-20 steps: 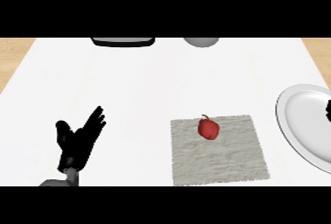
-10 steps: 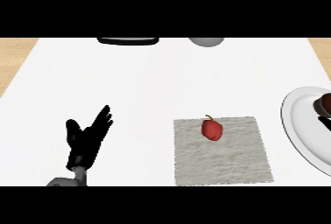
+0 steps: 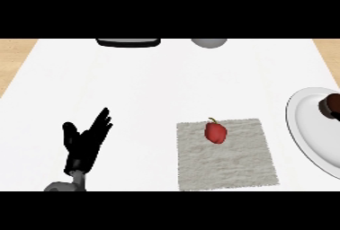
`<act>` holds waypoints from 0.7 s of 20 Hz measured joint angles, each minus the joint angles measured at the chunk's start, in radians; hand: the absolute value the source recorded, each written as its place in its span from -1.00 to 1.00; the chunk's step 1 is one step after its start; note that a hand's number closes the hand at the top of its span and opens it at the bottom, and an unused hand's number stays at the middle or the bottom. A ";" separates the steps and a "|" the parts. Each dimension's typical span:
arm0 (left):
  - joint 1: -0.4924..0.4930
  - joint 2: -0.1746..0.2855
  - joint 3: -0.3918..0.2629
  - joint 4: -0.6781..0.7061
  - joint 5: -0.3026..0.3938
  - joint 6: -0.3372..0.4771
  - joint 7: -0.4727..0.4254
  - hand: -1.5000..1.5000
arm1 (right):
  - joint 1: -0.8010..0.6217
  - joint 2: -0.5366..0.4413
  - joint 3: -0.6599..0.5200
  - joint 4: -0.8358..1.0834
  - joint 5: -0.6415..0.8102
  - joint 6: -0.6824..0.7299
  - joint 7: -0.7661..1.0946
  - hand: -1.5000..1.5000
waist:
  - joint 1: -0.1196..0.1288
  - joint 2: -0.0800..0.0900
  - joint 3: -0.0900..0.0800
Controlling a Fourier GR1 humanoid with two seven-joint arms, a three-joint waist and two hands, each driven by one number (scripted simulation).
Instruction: Pick the cupcake from the placemat and place it in the plate
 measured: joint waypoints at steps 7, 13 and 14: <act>0.032 0.002 0.003 -0.029 -0.007 0.000 0.004 0.00 | 0.048 -0.094 -0.090 0.102 -0.092 0.242 -0.064 -1.00 | -0.014 -0.006 -0.002; 0.000 -0.006 0.020 -0.001 -0.009 0.001 0.013 0.00 | 0.165 -0.133 -0.097 0.125 -0.119 0.476 -0.152 -1.00 | -0.025 -0.009 -0.004; 0.008 -0.004 0.021 -0.011 -0.009 -0.001 0.018 0.00 | 0.177 -0.143 -0.093 0.130 -0.118 0.507 -0.161 -1.00 | -0.024 -0.009 -0.003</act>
